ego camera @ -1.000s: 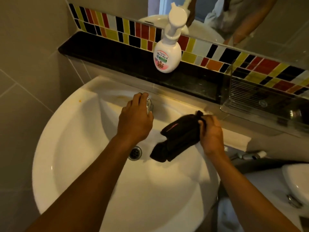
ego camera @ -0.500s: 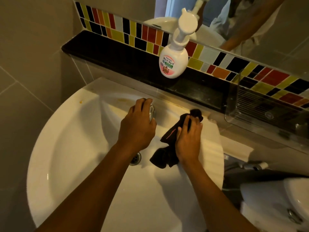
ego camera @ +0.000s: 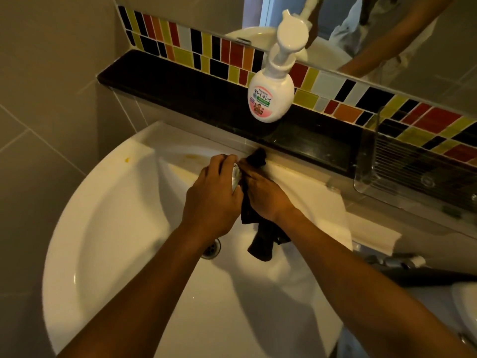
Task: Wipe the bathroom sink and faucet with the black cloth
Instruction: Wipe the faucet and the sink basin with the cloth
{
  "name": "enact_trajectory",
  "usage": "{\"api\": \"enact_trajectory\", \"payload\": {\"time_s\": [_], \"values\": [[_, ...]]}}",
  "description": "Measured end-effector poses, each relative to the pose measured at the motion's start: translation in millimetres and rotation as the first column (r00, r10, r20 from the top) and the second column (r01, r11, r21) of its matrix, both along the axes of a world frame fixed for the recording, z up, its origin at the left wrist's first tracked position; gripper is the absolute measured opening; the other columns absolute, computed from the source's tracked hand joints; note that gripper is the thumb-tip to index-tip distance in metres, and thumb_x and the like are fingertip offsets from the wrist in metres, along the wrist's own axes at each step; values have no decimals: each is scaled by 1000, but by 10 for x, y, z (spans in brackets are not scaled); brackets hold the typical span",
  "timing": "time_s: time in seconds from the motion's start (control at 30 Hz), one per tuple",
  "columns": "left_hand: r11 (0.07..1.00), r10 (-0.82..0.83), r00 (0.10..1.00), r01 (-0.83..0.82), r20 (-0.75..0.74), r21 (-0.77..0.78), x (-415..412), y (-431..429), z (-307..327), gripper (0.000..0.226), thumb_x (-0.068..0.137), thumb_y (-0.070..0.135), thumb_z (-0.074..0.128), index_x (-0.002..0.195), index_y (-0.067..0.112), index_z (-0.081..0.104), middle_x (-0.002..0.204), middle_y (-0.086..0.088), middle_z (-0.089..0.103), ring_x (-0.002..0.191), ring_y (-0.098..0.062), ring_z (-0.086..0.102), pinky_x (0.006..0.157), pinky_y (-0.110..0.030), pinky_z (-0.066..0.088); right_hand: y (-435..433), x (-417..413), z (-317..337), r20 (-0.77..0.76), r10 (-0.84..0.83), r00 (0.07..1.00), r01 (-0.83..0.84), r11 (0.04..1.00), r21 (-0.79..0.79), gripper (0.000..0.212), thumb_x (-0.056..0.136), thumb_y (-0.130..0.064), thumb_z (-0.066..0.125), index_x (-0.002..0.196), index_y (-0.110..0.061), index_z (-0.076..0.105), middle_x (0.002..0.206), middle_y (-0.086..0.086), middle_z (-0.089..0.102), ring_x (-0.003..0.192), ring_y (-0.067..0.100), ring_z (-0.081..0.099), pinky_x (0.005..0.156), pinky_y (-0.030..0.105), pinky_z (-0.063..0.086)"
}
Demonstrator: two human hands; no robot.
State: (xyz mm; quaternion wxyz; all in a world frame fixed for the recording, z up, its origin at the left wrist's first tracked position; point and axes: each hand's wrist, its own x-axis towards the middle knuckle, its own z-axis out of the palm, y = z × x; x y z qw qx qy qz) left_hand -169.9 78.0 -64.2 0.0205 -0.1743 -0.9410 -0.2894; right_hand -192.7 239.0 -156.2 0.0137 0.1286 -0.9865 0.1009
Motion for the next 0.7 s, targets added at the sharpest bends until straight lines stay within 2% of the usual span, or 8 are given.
{"api": "enact_trajectory", "payload": {"time_s": [0.07,0.1,0.13,0.17,0.27,0.47,0.6,0.7], "values": [[1000,1,1000,-1,4,-6,6,-1,10,57,91,30,54,142,19,31,145,-5,36,124,-26,46,92,-35,49,-76,91,-90,-82,28,996,-8,970,242,55,97,-25,38,149,-11,25,158,7,23,147,24,15,117,34,-6],[1000,-3,1000,3,1,-9,10,-3,17,57,91,30,55,142,19,31,145,-5,36,124,-26,46,91,-34,49,-101,174,-99,-80,48,996,-15,932,363,57,97,-26,42,148,-8,25,158,10,22,147,27,12,117,39,-5],[1000,-6,1000,6,0,-10,14,-2,24,58,91,29,55,142,19,31,145,-5,36,124,-26,46,91,-33,49,-103,261,-133,-54,4,999,16,932,362,58,96,-25,45,147,-4,26,158,13,20,147,30,10,120,42,2],[1000,-7,1000,7,0,-11,21,-2,27,58,91,29,55,142,19,31,145,-5,36,124,-26,46,90,-32,48,-111,371,-170,-45,-51,998,63,946,318,60,95,-22,47,146,-2,24,158,15,18,147,32,10,121,43,9],[1000,0,1000,-1,-4,-15,24,4,23,58,91,27,56,142,19,30,146,-5,35,124,-26,46,90,-31,48,-180,576,-124,-37,-325,945,312,930,-196,55,94,-16,44,146,-4,30,155,13,29,144,27,23,118,38,21],[999,50,999,-50,9,-1,80,62,36,57,92,27,55,142,17,31,145,-6,36,122,-26,47,91,-32,47,-392,704,-212,22,-364,931,354,890,-288,50,98,-27,45,144,-12,37,152,6,36,143,21,28,119,34,18],[999,-30,999,31,22,-26,44,-34,81,57,93,28,51,144,18,27,148,-5,33,122,-28,48,92,-37,48,-436,741,-172,-16,-396,918,350,830,-434,33,93,-17,56,126,-13,59,134,6,59,127,21,51,112,31,35],[991,-58,998,62,32,-116,83,-93,118,60,96,30,46,148,20,18,155,-5,23,125,-29,46,92,-40,49,-492,770,-32,23,-475,879,409,730,-547,20,94,-14,53,111,-12,65,108,3,69,100,15,63,94,9,38]]}}
